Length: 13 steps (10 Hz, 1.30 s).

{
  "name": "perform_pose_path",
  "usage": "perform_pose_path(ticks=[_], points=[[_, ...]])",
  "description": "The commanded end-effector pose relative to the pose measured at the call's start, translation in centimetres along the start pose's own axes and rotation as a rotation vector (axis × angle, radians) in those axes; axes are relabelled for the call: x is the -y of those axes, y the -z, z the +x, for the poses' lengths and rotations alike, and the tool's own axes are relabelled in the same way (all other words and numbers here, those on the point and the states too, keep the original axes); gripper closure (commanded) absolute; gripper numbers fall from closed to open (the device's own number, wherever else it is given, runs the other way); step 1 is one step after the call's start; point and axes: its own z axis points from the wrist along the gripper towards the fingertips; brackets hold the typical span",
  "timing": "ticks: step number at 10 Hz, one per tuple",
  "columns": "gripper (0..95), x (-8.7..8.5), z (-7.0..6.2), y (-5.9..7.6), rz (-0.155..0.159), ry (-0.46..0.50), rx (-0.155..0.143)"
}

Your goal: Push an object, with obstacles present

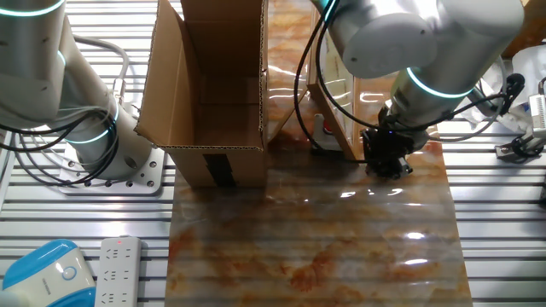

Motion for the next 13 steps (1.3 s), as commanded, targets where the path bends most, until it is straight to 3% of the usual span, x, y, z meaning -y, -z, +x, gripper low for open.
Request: perform_pose_path(ticks=[1,8,13], points=[[95.0,0.16,0.12,0.05,0.006,0.015,0.006],[95.0,0.36,-0.09,0.27,0.023,0.068,0.055],[95.0,0.10,-0.62,0.56,0.001,0.072,0.100]])
